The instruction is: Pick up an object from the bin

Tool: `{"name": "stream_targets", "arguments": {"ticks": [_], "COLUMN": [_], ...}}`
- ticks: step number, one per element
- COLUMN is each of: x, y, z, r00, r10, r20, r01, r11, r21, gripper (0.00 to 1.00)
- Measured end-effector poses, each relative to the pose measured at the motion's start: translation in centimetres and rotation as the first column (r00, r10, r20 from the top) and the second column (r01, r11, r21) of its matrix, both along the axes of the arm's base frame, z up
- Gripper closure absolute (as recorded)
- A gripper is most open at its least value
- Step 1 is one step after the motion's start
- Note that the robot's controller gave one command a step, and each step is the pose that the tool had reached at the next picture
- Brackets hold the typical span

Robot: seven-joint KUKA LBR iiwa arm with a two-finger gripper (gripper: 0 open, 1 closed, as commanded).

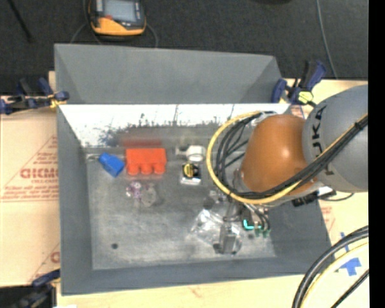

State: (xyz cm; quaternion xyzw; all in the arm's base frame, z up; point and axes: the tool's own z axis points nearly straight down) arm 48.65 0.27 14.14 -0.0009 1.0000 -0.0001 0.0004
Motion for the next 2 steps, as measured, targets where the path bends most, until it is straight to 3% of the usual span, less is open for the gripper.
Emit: {"name": "stream_targets", "arguments": {"ticks": [1, 2], "x": [3.2, 2.0], "y": [-4.0, 1.1], "z": [-6.8, -5.0], "r00": [0.999, 0.997], "r10": [-0.039, -0.071], "r20": [-0.013, 0.004], "r01": [0.039, 0.071], "r11": [0.999, 0.997], "r21": [0.003, 0.003], "gripper": [0.0, 0.0]}}
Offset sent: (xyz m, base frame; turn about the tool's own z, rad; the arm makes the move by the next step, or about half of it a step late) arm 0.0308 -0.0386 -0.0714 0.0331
